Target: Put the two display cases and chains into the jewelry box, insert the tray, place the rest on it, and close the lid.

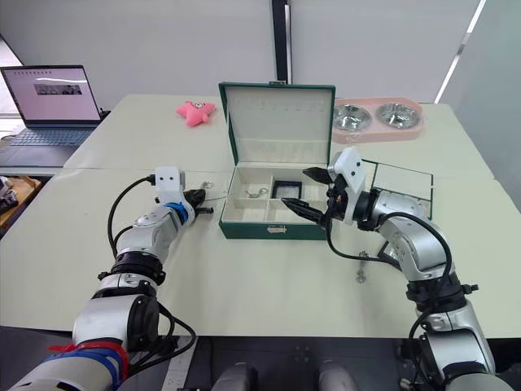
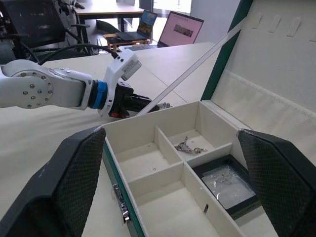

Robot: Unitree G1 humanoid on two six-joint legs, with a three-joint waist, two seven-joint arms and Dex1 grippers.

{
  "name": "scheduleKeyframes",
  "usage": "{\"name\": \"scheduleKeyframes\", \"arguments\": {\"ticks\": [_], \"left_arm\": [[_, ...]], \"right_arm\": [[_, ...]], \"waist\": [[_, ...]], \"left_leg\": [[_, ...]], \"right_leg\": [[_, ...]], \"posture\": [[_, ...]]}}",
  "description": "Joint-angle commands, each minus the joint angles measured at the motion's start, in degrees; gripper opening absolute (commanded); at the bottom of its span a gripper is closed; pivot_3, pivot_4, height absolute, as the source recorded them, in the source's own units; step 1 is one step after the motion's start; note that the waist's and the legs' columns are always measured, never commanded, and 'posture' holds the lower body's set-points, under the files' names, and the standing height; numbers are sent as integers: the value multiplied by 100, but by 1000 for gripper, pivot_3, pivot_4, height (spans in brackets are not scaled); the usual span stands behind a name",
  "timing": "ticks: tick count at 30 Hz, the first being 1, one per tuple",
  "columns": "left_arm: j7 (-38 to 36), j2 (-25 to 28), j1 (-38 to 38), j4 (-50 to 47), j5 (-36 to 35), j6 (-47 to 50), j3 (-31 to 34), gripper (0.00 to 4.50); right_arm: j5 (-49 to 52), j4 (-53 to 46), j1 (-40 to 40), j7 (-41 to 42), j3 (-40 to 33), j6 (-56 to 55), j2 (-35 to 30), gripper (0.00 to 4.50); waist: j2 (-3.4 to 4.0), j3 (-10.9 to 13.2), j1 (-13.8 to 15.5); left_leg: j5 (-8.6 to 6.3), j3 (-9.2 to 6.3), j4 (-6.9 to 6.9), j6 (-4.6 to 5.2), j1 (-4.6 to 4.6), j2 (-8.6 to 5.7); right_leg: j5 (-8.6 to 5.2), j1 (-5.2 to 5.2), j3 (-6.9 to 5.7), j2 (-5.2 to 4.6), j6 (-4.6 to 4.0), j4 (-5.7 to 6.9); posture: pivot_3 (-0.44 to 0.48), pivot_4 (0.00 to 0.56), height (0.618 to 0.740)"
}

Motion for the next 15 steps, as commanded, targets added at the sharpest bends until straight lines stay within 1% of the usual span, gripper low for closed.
{"name": "scheduleKeyframes", "arguments": {"ticks": [1, 6, 9, 12, 15], "left_arm": [[-30, -32, 73, 180, 28, 80, -40, 18], [-62, -46, 77, 175, 35, 15, -32, 18], [-115, -42, 107, 2, -7, -30, -14, 18], [-177, 16, 204, -400, -103, 72, 48, 18], [-224, 75, 486, -1176, -235, 462, 99, 18]], "right_arm": [[28, -153, -36, 26, -197, -61, -61, 4500], [32, -160, -28, 25, -212, -57, -70, 4500], [14, -154, -18, 7, -230, -84, -65, 4500], [0, -116, -37, 4, -247, -129, -58, 4500], [38, -107, -71, 66, -265, -156, -53, 4500]], "waist": [[0, 0, 0], [0, 0, 0], [0, 0, 0], [0, 0, -1], [0, 0, -4]], "left_leg": [[0, 0, 0, 0, 0, 0], [0, 0, 0, 0, 0, 0], [0, 0, 0, 0, -1, 0], [0, 0, 0, 0, -2, 0], [4, 0, -1, -7, -3, 1]], "right_leg": [[0, 0, 0, 0, 0, 0], [0, 0, 0, 0, 0, 0], [0, 0, 0, 0, 0, 0], [0, 0, 0, 0, 0, -1], [0, -3, 1, 0, 0, -1]], "posture": [[0, 150, 740], [0, 150, 740], [0, 150, 740], [0, 150, 740], [0, 150, 740]]}}
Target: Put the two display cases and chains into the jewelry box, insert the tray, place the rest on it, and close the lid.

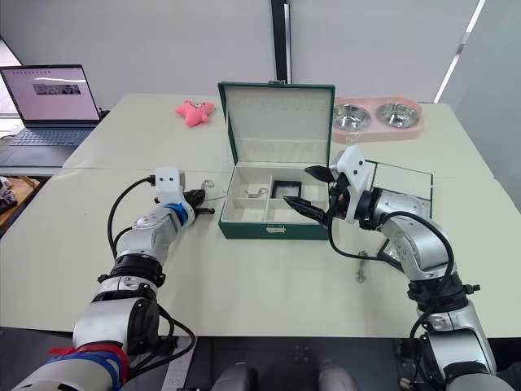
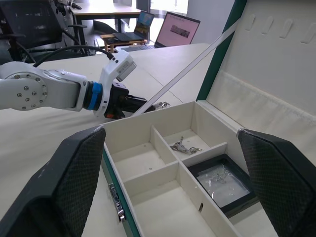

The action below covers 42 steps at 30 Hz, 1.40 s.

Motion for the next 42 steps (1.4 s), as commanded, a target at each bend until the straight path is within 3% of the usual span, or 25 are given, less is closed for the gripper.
{"name": "scheduleKeyframes", "arguments": {"ticks": [1, 10, 20, 30, 42], "left_arm": [[-78, 85, 296, -877, -165, 434, 42, 18], [-186, 277, 1261, -3655, -720, 2022, 110, 18], [-1069, 1405, 2000, -5622, -1443, 3278, 289, 18], [-1624, 1856, 2046, -6240, -1998, 3640, 265, 18], [-2041, 1877, 1521, -6222, -2246, 3741, -162, 18]], "right_arm": [[56, -115, -73, 84, -191, -134, -37, 4500], [122, -326, 146, 303, -168, -95, -83, 4500], [223, -530, 387, 351, -257, -57, -212, 4500], [230, -653, 635, 385, -281, -91, -239, 4500], [137, -1023, 1212, 131, -340, -128, -290, 4500]], "waist": [[0, 0, -2], [-1, 0, -23], [-1, 1, -31], [-1, 1, -27], [-1, 2, -23]], "left_leg": [[6, 0, 0, -11, -1, 1], [8, -2, -1, -14, -2, 4], [6, -2, -6, -11, -1, 6], [-4, -1, -9, 7, -1, 6], [-4, 3, -12, 7, -2, 5]], "right_leg": [[0, -1, -1, 0, 0, 0], [0, -1, 1, 1, 0, 0], [0, -1, 3, 4, 0, -4], [0, 0, 4, 5, 0, -12], [0, 2, 7, 6, 0, -22]], "posture": [[0, 150, 740], [0, 150, 740], [0, 150, 740], [0, 150, 740], [0, 150, 740]]}}
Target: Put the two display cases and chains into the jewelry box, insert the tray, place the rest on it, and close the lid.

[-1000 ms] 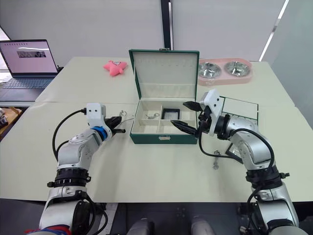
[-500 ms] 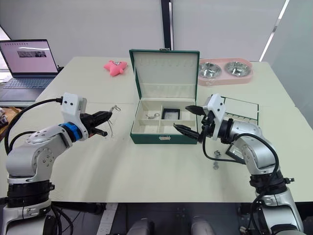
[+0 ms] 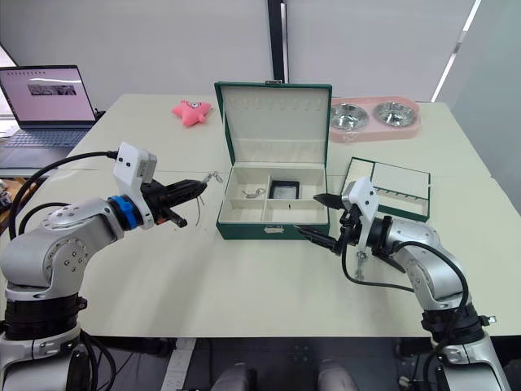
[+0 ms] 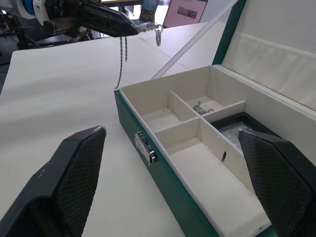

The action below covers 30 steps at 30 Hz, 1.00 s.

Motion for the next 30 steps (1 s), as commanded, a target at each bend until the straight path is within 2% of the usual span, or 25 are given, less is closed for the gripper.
{"name": "scheduleKeyframes", "arguments": {"ticks": [1, 18, 30], "left_arm": [[-132, 99, -185, -65, -65, -47, -70, 18], [-1074, 83, -1068, 1012, 175, -381, -902, 18], [-1435, -53, -959, 1638, 594, -786, -1306, 18]], "right_arm": [[27, -316, 41, -126, -166, -75, -18, 4500], [-40, -871, 611, -768, -208, -111, 102, 4500], [-14, -1049, 765, -980, -246, -83, 64, 4500]], "waist": [[0, 0, -5], [0, 1, 9], [0, 0, 5]], "left_leg": [[0, 1, 0, 0, 1, 0], [0, -2, -2, 0, -2, 0], [0, 0, -2, 0, -3, -1]], "right_leg": [[0, 0, 1, 0, 0, 0], [0, -1, -1, 4, 0, -6], [0, -1, 1, 4, 0, -6]], "posture": [[0, 150, 740], [0, 150, 740], [0, 150, 740]]}}
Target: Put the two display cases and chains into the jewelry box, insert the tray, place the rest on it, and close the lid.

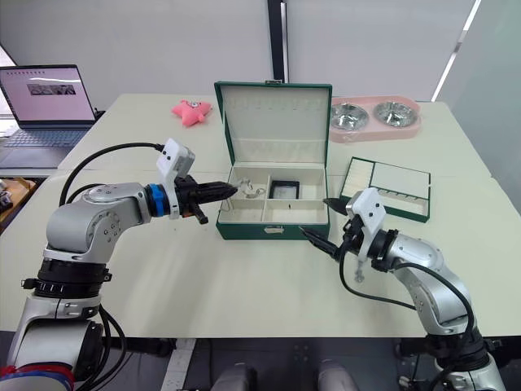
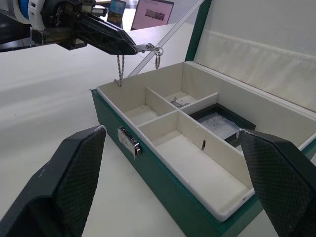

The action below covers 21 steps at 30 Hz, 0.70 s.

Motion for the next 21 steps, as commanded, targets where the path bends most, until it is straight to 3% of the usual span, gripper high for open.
{"name": "scheduleKeyframes", "arguments": {"ticks": [1, 11, 21], "left_arm": [[-109, -15, 57, -23, 130, -205, -108, 18], [-160, -68, 172, 43, 316, -327, -172, 18], [-160, -157, 176, -38, 147, -235, 48, 3024]], "right_arm": [[32, -311, 13, -57, -172, -81, -27, 4500], [42, -295, 9, -71, -191, -67, -29, 4500], [52, -279, 26, -60, -188, -55, -30, 4500]], "waist": [[0, 0, 0], [0, 0, 1], [0, 0, 1]], "left_leg": [[0, 0, 0, 0, 1, 0], [0, -1, 0, 0, 0, 0], [0, -1, 0, 0, 0, 0]], "right_leg": [[0, 1, 0, 0, 0, 0], [0, 0, 0, 0, 0, 0], [0, 1, -1, 0, 0, 0]], "posture": [[0, 150, 740], [0, 150, 740], [0, 150, 740]]}}
